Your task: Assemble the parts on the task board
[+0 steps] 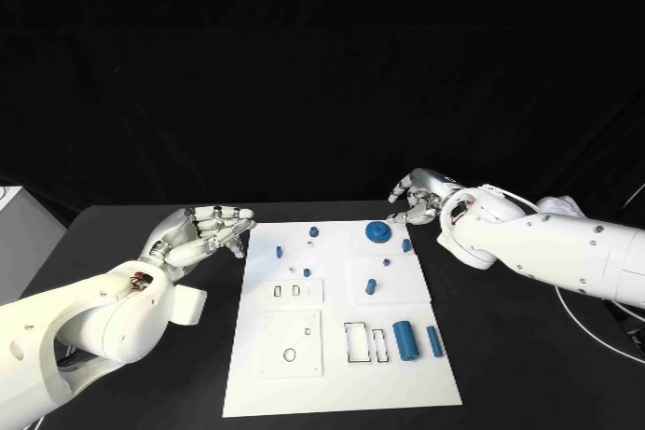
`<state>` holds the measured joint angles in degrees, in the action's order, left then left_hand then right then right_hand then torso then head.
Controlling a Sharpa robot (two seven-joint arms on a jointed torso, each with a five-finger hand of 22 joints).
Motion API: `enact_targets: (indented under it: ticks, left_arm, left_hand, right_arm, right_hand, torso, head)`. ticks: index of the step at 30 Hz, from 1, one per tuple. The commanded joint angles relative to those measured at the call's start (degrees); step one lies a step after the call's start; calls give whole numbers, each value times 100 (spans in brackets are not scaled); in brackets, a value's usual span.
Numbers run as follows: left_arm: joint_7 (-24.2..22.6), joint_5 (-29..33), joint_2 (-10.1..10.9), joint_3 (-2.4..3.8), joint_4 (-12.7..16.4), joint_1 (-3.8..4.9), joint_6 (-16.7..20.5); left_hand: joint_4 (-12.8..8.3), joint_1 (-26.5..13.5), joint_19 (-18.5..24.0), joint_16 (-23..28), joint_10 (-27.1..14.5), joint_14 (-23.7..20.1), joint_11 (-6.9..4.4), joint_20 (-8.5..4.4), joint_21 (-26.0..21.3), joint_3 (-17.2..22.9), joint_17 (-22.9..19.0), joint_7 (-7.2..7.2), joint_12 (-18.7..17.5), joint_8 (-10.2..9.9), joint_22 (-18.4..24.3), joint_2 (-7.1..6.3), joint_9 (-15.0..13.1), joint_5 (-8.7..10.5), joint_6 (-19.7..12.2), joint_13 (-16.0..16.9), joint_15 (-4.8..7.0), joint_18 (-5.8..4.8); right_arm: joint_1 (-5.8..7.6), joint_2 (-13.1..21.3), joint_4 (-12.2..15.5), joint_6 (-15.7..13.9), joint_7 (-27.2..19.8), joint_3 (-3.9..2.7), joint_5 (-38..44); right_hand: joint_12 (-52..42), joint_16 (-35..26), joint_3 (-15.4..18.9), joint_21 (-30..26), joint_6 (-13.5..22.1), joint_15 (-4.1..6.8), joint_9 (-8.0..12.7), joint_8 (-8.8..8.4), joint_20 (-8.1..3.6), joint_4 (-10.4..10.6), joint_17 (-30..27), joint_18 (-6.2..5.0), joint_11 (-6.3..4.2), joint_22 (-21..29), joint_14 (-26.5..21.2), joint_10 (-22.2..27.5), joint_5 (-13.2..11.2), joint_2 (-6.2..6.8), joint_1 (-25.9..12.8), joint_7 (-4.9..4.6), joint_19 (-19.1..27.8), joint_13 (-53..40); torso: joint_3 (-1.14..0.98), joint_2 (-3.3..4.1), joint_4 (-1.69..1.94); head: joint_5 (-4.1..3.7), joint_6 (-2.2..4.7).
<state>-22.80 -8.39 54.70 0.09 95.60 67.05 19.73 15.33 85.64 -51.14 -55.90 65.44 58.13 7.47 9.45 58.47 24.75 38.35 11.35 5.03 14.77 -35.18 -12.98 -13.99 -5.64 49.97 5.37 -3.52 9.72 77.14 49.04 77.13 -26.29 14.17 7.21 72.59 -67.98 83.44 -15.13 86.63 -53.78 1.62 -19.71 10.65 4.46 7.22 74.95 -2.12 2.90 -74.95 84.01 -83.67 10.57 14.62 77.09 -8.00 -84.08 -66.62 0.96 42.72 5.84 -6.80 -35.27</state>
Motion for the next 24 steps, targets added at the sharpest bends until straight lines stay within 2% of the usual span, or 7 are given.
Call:
enact_targets:
  ticks: [1, 8, 12, 24]
  left_arm:
    - [-41, -8, -19, 4, 2, 14, -120]
    - [-40, -8, -33, 4, -2, 13, -133]
    - [-39, -8, -37, 4, -1, 13, -139]
    - [-35, -10, -36, 4, -6, 13, -142]
  left_hand:
    - [-5, -41, 50, -26, -34, 25, 16, -8, 21, 32, 0, 0, -33, 10, -5, 4, -10, 20, -27, 8, -17, 77]
    - [-5, -41, 50, -26, -34, 25, 16, -8, 21, 32, 0, 0, -33, 10, -5, 4, -10, 20, -27, 8, -17, 77]
    - [-5, -41, 50, -26, -34, 25, 16, -8, 21, 32, 0, 0, -33, 10, -5, 4, -10, 20, -27, 8, -17, 77]
    - [-5, -41, 50, -26, -34, 25, 16, -8, 21, 32, 0, 0, -33, 10, -5, 4, -10, 20, -27, 8, -17, 77]
  right_arm:
    - [-28, -80, -111, 507, 61, 1, -353]
    - [-108, -311, -361, 569, 132, 8, -370]
    - [-160, -449, -511, 577, 159, 14, -373]
    - [-233, -597, -664, 620, 198, 24, -355]
  right_hand:
    - [-2202, 656, 507, 337, 193, -129, -79, 280, 120, 317, 1505, 212, 93, -1505, 599, -633, 148, -132, 150, -55, -592, -2338]
    - [-2202, 656, 603, 337, 214, -150, -81, 338, 138, 424, 1505, 212, 108, -1505, 599, -633, 194, -171, 207, -66, -592, -2338]
    - [-2202, 656, 611, 337, 216, -152, -81, 346, 141, 441, 1505, 212, 110, -1505, 599, -633, 210, -181, 219, -68, -592, -2338]
    - [-2202, 656, 613, 337, 223, -155, -79, 353, 144, 459, 1505, 212, 112, -1505, 599, -633, 228, -194, 239, -70, -592, -2338]
  torso:
    - [11, 7, 12]
    - [22, -3, 20]
    - [26, -9, 9]
    - [25, -13, -3]
  head:
    - [9, -28]
    - [1, -60]
    - [11, -81]
    - [24, -99]
